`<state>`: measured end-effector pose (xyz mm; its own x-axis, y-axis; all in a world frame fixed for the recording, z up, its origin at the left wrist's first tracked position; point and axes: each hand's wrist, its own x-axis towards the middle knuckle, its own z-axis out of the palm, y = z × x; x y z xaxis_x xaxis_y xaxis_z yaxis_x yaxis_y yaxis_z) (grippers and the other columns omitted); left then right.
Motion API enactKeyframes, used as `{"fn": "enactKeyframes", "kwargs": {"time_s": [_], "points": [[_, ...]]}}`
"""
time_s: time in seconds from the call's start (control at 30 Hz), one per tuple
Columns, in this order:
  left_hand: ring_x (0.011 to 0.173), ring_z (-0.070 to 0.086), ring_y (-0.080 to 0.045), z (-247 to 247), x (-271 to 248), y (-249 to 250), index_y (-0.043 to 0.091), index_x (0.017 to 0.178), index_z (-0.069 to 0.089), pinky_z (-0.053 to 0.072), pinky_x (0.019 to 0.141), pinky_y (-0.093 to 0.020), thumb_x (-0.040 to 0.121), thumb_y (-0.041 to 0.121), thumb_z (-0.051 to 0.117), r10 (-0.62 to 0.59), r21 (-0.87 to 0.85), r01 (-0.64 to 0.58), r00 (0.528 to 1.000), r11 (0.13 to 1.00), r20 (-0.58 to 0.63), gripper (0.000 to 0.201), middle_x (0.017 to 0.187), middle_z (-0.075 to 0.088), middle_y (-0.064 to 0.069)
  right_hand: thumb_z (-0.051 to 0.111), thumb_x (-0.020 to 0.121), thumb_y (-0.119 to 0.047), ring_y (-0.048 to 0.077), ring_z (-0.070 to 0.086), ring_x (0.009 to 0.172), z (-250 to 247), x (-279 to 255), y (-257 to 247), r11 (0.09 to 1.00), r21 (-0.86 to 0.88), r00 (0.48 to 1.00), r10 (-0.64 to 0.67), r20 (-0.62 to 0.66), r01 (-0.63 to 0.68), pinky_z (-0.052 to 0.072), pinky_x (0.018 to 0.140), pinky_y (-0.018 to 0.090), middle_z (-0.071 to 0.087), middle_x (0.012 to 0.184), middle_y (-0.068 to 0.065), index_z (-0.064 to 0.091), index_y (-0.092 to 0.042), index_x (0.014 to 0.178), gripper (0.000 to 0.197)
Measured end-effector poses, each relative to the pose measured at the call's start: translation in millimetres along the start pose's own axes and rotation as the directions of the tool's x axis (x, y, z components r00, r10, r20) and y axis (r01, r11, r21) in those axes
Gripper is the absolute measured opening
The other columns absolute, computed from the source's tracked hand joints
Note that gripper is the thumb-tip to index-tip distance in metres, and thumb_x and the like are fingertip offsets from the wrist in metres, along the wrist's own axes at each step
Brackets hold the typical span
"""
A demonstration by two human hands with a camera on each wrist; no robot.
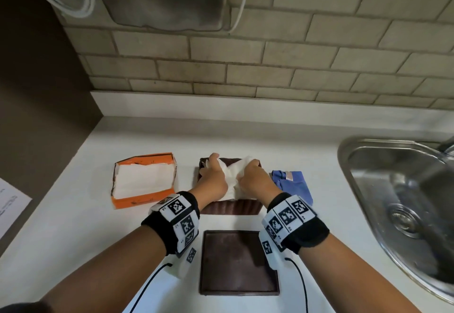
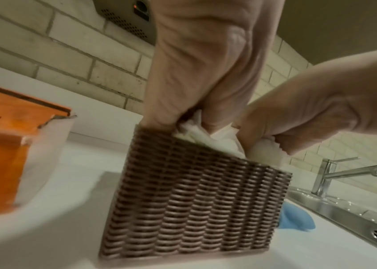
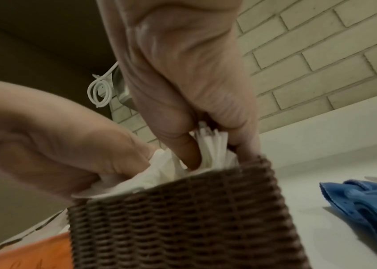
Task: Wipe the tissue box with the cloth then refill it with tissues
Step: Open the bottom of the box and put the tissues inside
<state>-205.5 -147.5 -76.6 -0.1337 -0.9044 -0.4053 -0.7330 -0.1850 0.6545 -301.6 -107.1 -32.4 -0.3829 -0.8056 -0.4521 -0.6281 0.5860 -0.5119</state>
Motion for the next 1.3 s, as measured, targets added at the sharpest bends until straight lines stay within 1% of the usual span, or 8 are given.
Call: {"fn": "enactKeyframes", "kwargs": {"time_s": [0.17, 0.3, 0.43, 0.57, 0.83, 1.0, 1.17, 1.3], "points": [[0.118, 0.05, -0.041, -1, -7, -7, 0.014, 0.151, 0.009, 0.038, 0.09, -0.035, 0.096, 0.004, 0.042, 0.072, 0.064, -0.074, 0.997, 0.995, 0.032, 0.064, 0.138, 0.04, -0.028, 0.037, 0.098, -0.006, 0.029, 0.058, 0.117, 13, 5, 3, 0.966, -0.243, 0.993, -0.108, -0.053, 0.092, 0.044, 0.089, 0.029, 0.057, 0.129, 0.021, 0.011, 0.016, 0.14, 0.054], [0.065, 0.047, -0.016, -4, -2, -8, 0.019, 0.15, 0.006, 0.036, 0.057, -0.023, 0.094, -0.001, 0.04, 0.037, 0.059, -0.037, 0.999, 0.998, 0.009, 0.068, 0.094, 0.05, -0.013, 0.05, 0.095, -0.014, 0.031, 0.062, 0.11, 11, -1, 4, 0.942, -0.307, 0.978, -0.176, -0.113, 0.134, 0.046, 0.082, 0.031, 0.061, 0.12, 0.019, 0.025, 0.008, 0.132, 0.05], [0.075, 0.047, -0.019, -17, -12, -10, 0.019, 0.151, 0.002, 0.028, 0.049, -0.021, 0.095, -0.003, 0.039, 0.12, 0.107, -0.125, 0.991, 0.986, 0.054, 0.07, 0.112, 0.055, -0.021, 0.065, 0.087, -0.03, 0.034, 0.06, 0.107, 0, -5, 4, 0.921, -0.347, 0.967, -0.227, -0.115, 0.175, 0.043, 0.076, 0.033, 0.061, 0.116, 0.019, 0.036, -0.002, 0.124, 0.055], [0.06, 0.044, -0.014, -23, -19, -14, 0.014, 0.152, 0.002, 0.033, 0.05, -0.024, 0.094, -0.002, 0.042, 0.239, 0.223, -0.242, 0.97, 0.944, 0.037, 0.072, 0.081, 0.052, -0.012, 0.064, 0.086, -0.042, 0.032, 0.058, 0.109, -3, -4, 7, 0.854, -0.492, 0.959, -0.258, -0.12, 0.169, 0.045, 0.084, 0.033, 0.054, 0.119, 0.016, 0.042, -0.003, 0.123, 0.059], [0.115, 0.056, -0.029, -46, -35, -10, 0.007, 0.131, 0.05, 0.046, 0.095, -0.035, 0.098, 0.007, 0.043, 0.394, 0.397, -0.352, 0.919, 0.848, -0.027, 0.034, 0.126, 0.055, -0.015, 0.066, 0.087, -0.031, 0.033, 0.047, 0.108, -25, -12, 24, 0.835, -0.442, 0.85, -0.465, -0.246, 0.329, 0.037, 0.09, 0.032, 0.046, 0.121, 0.017, 0.041, -0.007, 0.138, 0.062], [0.125, 0.05, -0.027, -50, -41, -4, 0.014, 0.146, 0.036, 0.04, 0.098, -0.029, 0.104, 0.022, 0.033, 0.314, 0.235, -0.349, 0.934, 0.907, 0.172, 0.043, 0.14, 0.051, -0.014, 0.056, 0.083, 0.007, 0.028, 0.058, 0.099, -22, -18, 26, 0.667, -0.507, 0.811, -0.573, 0.121, 0.547, 0.045, 0.082, 0.028, 0.053, 0.115, 0.01, 0.059, -0.014, 0.124, 0.046], [0.105, 0.059, -0.027, -40, -40, -11, 0.01, 0.15, 0.025, 0.044, 0.085, -0.031, 0.104, 0.018, 0.029, 0.271, 0.19, -0.311, 0.94, 0.931, 0.207, 0.047, 0.134, 0.05, -0.018, 0.056, 0.084, 0.006, 0.029, 0.06, 0.105, -3, -11, 18, 0.482, -0.747, 0.848, -0.489, 0.204, 0.457, 0.046, 0.075, 0.032, 0.054, 0.119, 0.011, 0.054, -0.009, 0.12, 0.039], [0.123, 0.051, -0.027, -39, -43, -14, 0.008, 0.149, 0.029, 0.041, 0.099, -0.032, 0.103, 0.016, 0.031, 0.29, 0.154, -0.318, 0.94, 0.936, 0.177, 0.046, 0.144, 0.045, -0.016, 0.055, 0.084, 0.009, 0.03, 0.06, 0.106, 2, -3, 15, 0.462, -0.767, 0.854, -0.476, 0.211, 0.446, 0.046, 0.074, 0.032, 0.052, 0.121, 0.012, 0.051, -0.009, 0.126, 0.046]]}}
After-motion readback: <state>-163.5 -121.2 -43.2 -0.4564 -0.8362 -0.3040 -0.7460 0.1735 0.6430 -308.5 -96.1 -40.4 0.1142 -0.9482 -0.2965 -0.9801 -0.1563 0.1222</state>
